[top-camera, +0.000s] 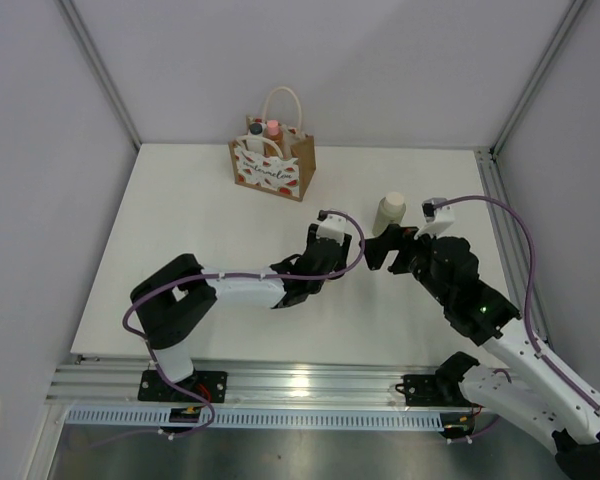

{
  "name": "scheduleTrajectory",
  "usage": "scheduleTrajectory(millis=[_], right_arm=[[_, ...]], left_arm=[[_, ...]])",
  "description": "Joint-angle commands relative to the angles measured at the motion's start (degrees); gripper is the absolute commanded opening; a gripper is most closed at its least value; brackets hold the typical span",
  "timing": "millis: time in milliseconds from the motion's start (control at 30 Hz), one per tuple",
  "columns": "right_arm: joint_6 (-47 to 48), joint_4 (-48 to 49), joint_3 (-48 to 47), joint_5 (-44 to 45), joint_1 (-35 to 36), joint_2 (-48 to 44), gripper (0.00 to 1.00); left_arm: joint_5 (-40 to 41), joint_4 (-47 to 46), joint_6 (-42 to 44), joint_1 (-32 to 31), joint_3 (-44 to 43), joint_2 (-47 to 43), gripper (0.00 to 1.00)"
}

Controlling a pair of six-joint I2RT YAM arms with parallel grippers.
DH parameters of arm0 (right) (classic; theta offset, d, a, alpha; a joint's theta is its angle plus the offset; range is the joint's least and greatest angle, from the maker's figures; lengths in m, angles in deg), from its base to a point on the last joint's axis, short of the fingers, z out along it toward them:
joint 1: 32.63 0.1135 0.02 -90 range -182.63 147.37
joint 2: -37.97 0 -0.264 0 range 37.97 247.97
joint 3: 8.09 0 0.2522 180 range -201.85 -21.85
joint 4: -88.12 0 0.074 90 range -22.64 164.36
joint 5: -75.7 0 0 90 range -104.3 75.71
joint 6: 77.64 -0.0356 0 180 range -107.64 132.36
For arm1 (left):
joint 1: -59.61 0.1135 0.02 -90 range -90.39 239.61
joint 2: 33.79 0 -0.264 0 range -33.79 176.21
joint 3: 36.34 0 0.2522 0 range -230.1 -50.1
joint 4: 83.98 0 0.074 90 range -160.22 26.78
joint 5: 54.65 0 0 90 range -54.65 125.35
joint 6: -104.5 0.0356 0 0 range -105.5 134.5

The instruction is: Place the personal care products into the canvas bag

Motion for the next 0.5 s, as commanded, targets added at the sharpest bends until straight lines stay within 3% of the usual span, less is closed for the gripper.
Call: scheduleTrajectory(millis=[0, 233, 467], right_arm=[[-0.1, 2.0, 0.4, -0.4, -0.1, -1.3, 0.94], [-0.8, 2.2, 1.2, -0.8, -0.1, -2.6, 0.93], [-1.4, 1.8, 1.3, -1.4, -0.1, -4.5, 0.94]], left_arm=[[2.9, -5.9, 2.9, 0.6, -0.6, -3.2, 0.01], [-6.8, 6.1, 1.8, 10.3, -9.6, -8.2, 0.00], [-8.3, 12.2, 5.5, 17.4, -21.7, -6.7, 0.00]])
